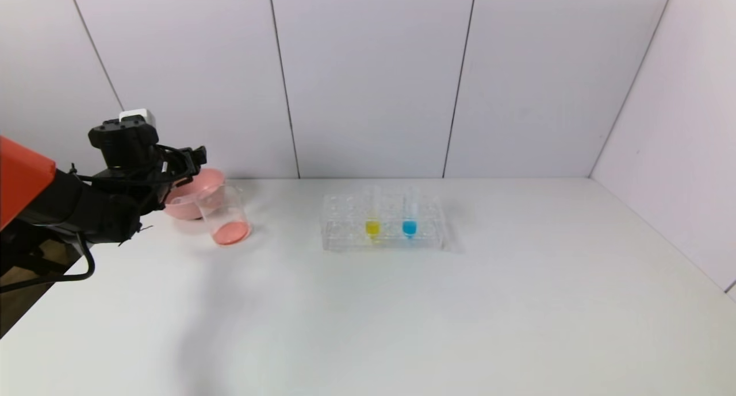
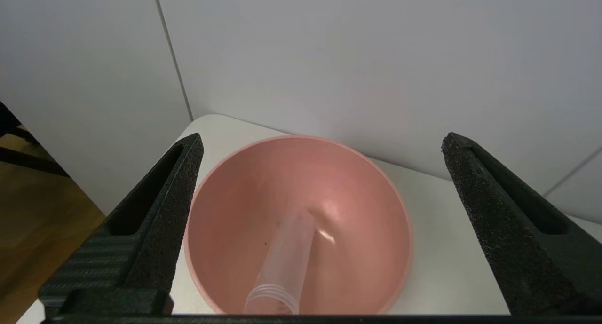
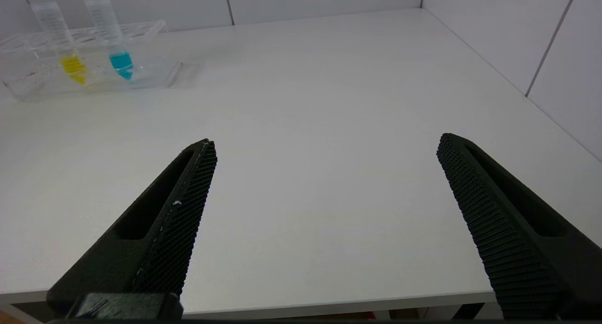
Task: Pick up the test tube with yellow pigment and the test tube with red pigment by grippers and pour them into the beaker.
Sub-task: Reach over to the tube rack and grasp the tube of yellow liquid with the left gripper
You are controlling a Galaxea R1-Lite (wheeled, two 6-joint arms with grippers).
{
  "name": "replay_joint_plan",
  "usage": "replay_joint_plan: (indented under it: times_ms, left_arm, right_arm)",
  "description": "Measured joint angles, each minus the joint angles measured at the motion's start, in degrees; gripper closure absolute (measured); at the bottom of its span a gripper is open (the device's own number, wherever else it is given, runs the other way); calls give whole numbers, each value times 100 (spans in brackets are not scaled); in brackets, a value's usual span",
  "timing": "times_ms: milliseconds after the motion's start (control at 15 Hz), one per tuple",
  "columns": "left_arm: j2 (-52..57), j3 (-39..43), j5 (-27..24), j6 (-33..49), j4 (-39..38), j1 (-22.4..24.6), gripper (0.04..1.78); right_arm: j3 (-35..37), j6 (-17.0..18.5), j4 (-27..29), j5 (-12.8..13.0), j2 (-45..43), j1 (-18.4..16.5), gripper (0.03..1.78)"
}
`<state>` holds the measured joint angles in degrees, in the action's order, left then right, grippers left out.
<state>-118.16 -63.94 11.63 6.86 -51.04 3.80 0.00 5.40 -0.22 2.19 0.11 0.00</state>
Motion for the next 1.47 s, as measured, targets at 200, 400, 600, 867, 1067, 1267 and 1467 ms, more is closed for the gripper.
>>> replay_joint_plan:
  times_ms: [200,400,600,867,1067,1267,1467]
  left_arm:
    - [761,1017,-1275,10,-141,63,6]
    - [1532,1937,-2678,-39,-321,112,6]
    - [2293,2784,-4081,-89,-343,115,6]
    - [3110,3864,-5396,-299,-310,-584,6]
    - [3418,4295,-4909,-323,-306,-1780,6]
    - [3489,4443,-3465,-323,-300,-3421,6]
    - [3066,4286,-1382,-266,-350,-4740,6]
  right_arm:
    - [0,0,0,-2,0,0,10]
    - [0,0,-2,-2,0,0,10]
    - [0,2,-2,0,0,0,10]
    - [0,2,0,0,0,0,10]
    - [0,2,-2,0,0,0,10]
    - [0,2,-2,0,0,0,10]
    - [0,2,0,0,0,0,10]
